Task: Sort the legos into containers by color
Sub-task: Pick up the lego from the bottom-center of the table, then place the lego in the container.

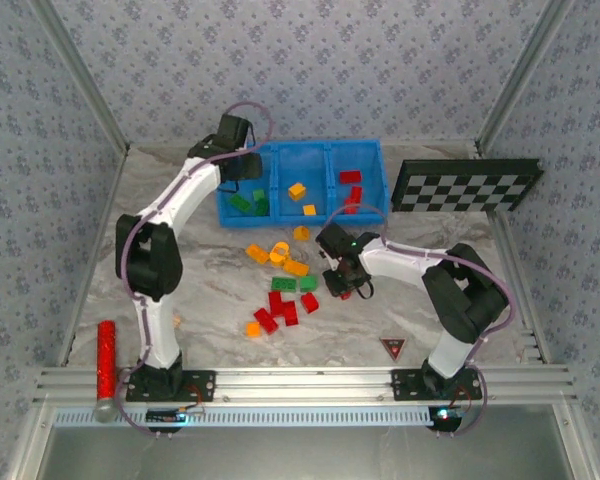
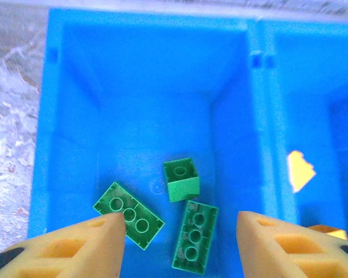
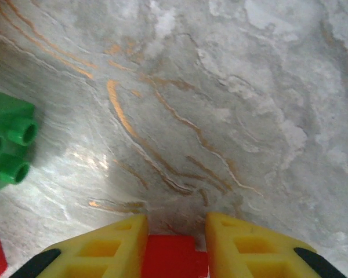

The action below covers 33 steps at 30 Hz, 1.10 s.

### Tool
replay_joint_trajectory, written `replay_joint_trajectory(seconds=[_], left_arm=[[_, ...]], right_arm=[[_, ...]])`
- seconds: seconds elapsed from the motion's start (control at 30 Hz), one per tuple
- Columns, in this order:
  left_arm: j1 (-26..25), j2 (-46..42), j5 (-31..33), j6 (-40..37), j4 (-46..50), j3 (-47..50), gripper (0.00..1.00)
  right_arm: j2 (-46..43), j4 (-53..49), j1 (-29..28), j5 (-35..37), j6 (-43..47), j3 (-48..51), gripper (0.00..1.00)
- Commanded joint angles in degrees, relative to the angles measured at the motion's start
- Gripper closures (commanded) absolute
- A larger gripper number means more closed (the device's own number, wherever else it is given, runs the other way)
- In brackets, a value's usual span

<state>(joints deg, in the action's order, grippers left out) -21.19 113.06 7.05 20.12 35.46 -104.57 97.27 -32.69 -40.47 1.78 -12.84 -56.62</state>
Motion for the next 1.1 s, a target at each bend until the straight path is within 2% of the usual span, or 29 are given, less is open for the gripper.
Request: replay_joint_trajectory(seconds=[0.0,0.27,0.53,0.73,0.93,1.07], left_arm=[[-1.3,-5.5,0.4,-1.8,1.9,1.0,0.46],[-4.0,-17.5,1.3,-1.1,5.5,8.1,0.43],[-8.8,-27.0,0.7,5.7,5.0,23.5,0.43],[-14.9,-25.4,-0.5,7.5,6.7,25.3,0.43],[-21.1,-19.5,-2.6,10.9,5.5,25.1,0.42],[-23.1,-16.1,-2.5,14.0,5.0,26.1,0.42]], right_arm=[[-2.5,-4.7,1.5,0.9,-0.6,-2.6,0.70],[-3.0,-9.5,8.3,3.1,3.7,-16.7,0.71],[8.2,-6.5,15.9,6.8,6.8,-34.5,0.72],[18.3,-6.4,18.9,4.4,6.9,-44.3,0.72],[23.8,-6.0,20.5,4.0,6.6,-49.1,0.72],[25.9,-4.2,21.6,1.4,6.0,-50.0,0.72]])
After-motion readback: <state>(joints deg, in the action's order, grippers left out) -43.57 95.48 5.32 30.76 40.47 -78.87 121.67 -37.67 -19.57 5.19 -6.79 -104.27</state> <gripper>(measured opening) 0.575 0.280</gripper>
